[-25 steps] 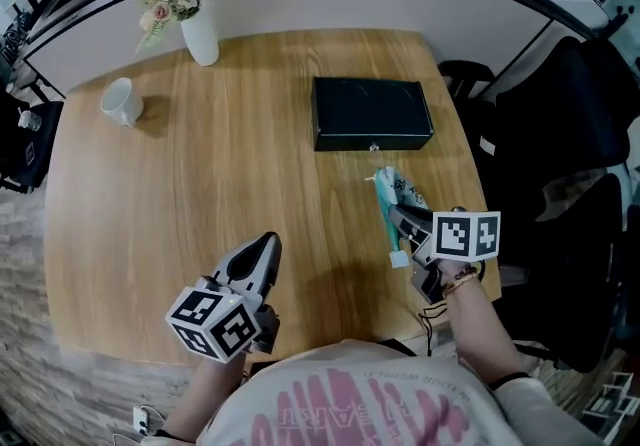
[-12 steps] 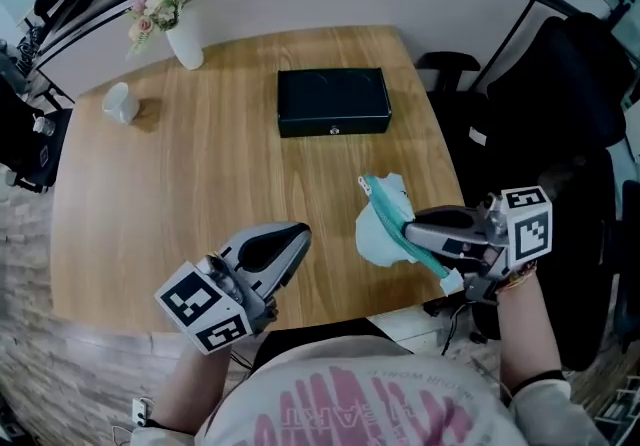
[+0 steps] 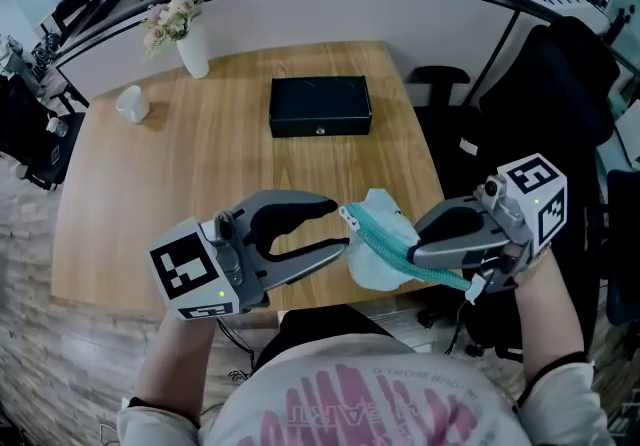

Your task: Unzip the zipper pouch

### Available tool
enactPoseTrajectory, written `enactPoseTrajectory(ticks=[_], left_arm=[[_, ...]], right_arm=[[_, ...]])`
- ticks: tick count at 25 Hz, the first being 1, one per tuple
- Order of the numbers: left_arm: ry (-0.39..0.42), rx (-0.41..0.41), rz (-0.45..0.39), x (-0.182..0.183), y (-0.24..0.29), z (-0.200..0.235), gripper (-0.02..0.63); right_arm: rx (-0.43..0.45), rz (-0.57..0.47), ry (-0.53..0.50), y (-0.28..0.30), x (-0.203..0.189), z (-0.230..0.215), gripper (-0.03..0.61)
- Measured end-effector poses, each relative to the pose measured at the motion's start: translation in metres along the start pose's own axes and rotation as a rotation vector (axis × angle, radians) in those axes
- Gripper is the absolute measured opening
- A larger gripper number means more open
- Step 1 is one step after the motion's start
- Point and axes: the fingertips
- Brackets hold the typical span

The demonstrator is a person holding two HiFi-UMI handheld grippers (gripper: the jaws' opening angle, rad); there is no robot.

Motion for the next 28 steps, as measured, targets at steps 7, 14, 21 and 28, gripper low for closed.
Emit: enactPoseTrajectory(ticks=[7,14,21,28], left_arm=[[0.215,-0.157,0.095,0.008,0.027,-0.043,0.239],[0.258,-0.263,0.008,0.043,0.034,-0.068,0.213],[0.212,-0.197,-0.049,0.062,0.038,-0.068,0.021],[0.165,0.150,-0.020,0.044,0.030,-0.027,0.012]], right_arm=[[0.126,0.124,-0.031,0.006,-0.014,0.037,0.012],[0.253,0.159,-0.005,0.012,-0.009,0.052,0.014],[0.291,0.061,0.045,0.006,0.012,0.042,0.017],[0.043,-0.037,0.006,-0.005,0.030,-0.007,0.068]])
Point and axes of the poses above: the fingertips, and each gripper's own axes: y forward along the fingers, z to its left, x out of its top, and after that the axes turned 4 degrees about -z, right-handed
